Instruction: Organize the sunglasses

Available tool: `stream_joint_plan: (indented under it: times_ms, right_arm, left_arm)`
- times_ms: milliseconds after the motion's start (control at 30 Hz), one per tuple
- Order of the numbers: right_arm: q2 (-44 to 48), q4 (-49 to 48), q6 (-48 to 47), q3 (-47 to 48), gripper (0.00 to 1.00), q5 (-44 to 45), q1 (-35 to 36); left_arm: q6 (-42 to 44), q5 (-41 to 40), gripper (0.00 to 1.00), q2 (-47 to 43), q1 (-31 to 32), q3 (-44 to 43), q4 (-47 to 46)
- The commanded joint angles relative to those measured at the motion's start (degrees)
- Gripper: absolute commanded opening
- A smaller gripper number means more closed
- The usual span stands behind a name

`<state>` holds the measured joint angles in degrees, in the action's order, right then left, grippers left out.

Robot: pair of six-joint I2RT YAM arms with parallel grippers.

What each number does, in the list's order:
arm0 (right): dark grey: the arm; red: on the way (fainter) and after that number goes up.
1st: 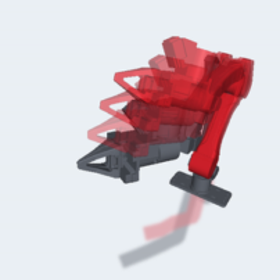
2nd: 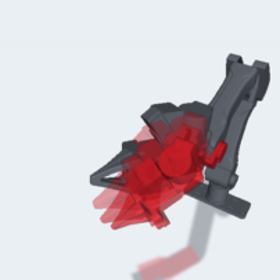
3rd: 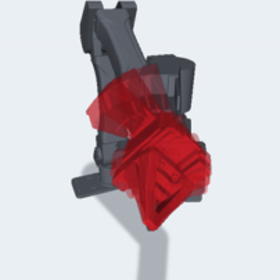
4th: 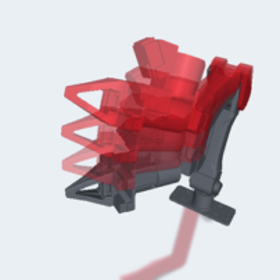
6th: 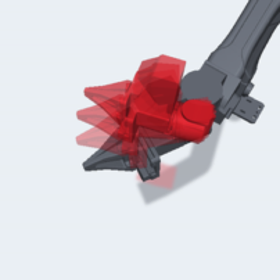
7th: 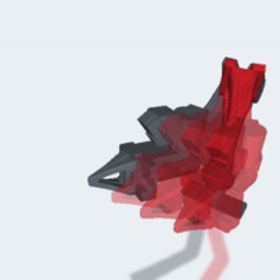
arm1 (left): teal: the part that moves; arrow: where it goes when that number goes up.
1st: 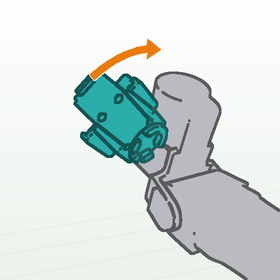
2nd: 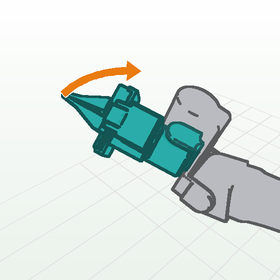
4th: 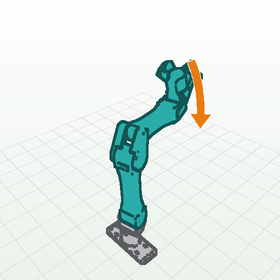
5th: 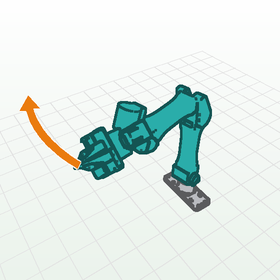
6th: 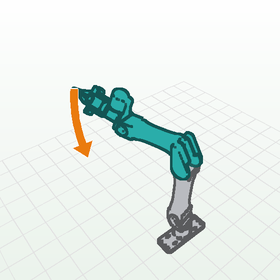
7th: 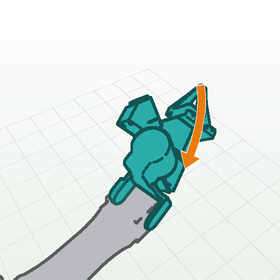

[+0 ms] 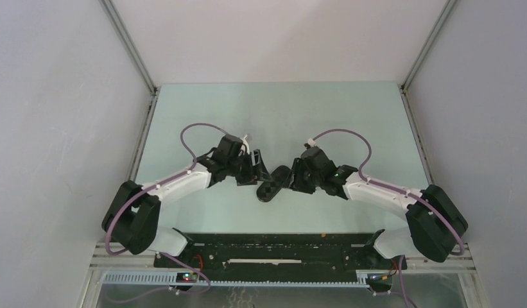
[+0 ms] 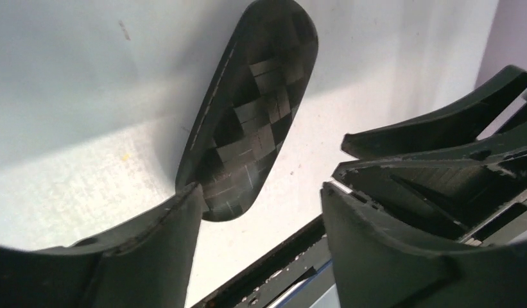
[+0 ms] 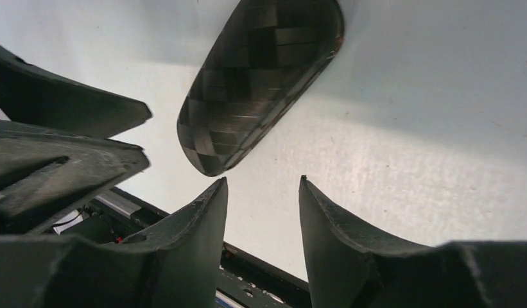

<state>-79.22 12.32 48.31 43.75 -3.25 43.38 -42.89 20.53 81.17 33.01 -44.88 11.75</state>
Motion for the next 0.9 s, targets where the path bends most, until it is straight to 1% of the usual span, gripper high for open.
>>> stream_joint_plan:
  times_ms: [0, 100, 133, 300, 367, 400, 467, 533, 633, 867]
  right_arm:
    - [4.09, 0.77, 0.51, -1.29, 0.55, 1.42, -2.34]
    - [6.29, 2.06, 0.14, -1.92, 0.60, 1.65, -4.22]
    - [7.17, 2.52, 0.00, -2.18, 0.61, 1.61, -4.91]
    - [12.29, 4.65, -0.79, -4.26, 0.62, 1.33, -9.48]
    - [14.08, 5.73, -1.32, -4.90, 0.62, 1.16, -11.27]
    - [14.99, 6.23, -1.56, -5.20, 0.63, 1.07, -12.08]
    - [16.59, 7.12, -2.02, -5.78, 0.63, 0.90, -13.48]
    - [17.96, 7.93, -2.46, -6.22, 0.64, 0.63, -14.55]
    - [19.38, 8.79, -2.82, -6.69, 0.65, 0.37, -15.73]
    - [20.78, 9.61, -3.31, -7.10, 0.67, -0.07, -16.91]
  left_arm:
    - [8.91, -8.09, 0.77, -1.53, 1.58, -6.11, 7.95]
    - [13.74, -11.40, 0.80, -0.06, 3.27, -8.61, 10.97]
    - [15.52, -13.76, 0.81, 0.47, 4.25, -9.47, 11.94]
    - [23.95, -22.20, 0.85, 3.44, 10.74, -14.95, 15.08]
    - [27.07, -26.79, 0.89, 4.81, 13.48, -16.60, 15.46]
    - [28.47, -28.94, 0.92, 5.71, 14.68, -17.62, 16.23]
    - [30.47, -31.16, 0.96, 8.18, 16.06, -20.12, 18.13]
    - [31.07, -31.13, 0.97, 11.42, 16.44, -22.71, 20.75]
    - [31.35, -30.58, 1.00, 14.94, 17.25, -24.45, 21.51]
    - [30.95, -30.24, 1.00, 20.12, 18.97, -26.47, 22.05]
